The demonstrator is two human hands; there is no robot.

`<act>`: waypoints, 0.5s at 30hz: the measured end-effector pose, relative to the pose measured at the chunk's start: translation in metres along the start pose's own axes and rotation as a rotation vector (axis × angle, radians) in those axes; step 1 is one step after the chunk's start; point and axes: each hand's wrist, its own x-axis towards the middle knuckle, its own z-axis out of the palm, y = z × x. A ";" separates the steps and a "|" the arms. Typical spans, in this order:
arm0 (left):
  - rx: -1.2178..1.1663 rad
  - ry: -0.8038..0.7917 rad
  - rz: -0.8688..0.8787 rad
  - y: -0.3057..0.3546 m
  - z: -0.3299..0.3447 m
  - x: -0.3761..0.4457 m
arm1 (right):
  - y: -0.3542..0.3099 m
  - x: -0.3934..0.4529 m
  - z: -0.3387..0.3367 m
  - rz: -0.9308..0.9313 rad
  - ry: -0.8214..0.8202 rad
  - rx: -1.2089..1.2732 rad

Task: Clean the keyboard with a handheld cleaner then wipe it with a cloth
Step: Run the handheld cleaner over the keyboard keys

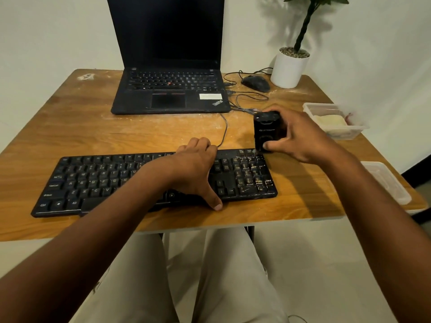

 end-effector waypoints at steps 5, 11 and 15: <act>-0.003 0.005 -0.009 0.000 0.001 0.001 | -0.022 0.003 0.018 -0.007 0.059 0.313; 0.008 0.004 -0.005 0.000 0.000 0.001 | -0.016 0.002 0.022 -0.030 -0.080 0.170; 0.019 0.012 0.000 0.000 0.002 0.000 | -0.001 0.003 -0.006 0.017 -0.085 -0.009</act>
